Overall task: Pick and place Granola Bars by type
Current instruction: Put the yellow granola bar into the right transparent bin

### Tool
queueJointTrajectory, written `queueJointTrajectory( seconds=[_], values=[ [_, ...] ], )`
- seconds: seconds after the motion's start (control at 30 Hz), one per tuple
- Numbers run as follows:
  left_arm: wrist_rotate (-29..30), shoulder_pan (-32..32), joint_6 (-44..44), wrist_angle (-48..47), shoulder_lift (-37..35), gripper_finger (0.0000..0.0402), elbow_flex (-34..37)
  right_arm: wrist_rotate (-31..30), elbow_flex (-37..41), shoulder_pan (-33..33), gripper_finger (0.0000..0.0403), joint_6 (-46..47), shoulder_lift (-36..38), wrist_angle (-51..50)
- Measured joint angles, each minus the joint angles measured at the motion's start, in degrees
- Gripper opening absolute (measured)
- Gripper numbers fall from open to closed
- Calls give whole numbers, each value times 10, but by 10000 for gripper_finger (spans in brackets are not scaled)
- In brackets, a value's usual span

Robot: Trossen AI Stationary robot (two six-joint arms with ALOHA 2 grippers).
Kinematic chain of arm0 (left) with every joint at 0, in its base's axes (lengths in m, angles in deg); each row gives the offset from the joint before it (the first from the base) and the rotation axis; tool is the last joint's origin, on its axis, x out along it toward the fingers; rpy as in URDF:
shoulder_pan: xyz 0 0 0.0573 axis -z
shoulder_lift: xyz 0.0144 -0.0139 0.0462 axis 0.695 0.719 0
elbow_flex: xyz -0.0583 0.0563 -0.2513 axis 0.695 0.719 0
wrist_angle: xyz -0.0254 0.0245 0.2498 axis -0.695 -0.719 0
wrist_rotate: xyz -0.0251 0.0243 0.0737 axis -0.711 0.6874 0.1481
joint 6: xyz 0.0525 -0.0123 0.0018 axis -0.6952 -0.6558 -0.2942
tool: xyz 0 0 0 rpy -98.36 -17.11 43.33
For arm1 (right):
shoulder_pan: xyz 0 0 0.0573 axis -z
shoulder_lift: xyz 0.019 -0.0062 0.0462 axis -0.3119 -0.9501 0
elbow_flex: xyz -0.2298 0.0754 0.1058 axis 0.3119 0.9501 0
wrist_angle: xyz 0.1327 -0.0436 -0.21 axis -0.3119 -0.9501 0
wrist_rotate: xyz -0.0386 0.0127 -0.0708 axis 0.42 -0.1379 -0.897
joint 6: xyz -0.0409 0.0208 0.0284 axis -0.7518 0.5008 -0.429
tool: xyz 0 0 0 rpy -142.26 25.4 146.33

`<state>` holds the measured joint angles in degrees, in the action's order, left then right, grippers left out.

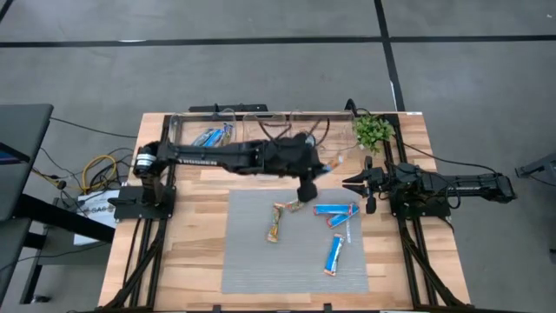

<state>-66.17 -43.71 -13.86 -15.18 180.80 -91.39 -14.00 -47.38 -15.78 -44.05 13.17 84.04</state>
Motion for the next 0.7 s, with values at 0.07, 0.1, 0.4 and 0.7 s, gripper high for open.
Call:
queueJointTrajectory(
  seconds=[0.07,0.1,0.4,0.7],
  values=[
    [0,-11,1,0,0,41,-2,0,0,0,59,0,0,0],
    [0,-15,2,-1,0,41,-2,0,0,0,59,0,0,0],
    [-1,-61,9,-7,0,41,-2,0,0,0,59,0,0,0],
    [23,-141,9,18,26,41,22,0,0,0,59,0,0,0]
  ],
)
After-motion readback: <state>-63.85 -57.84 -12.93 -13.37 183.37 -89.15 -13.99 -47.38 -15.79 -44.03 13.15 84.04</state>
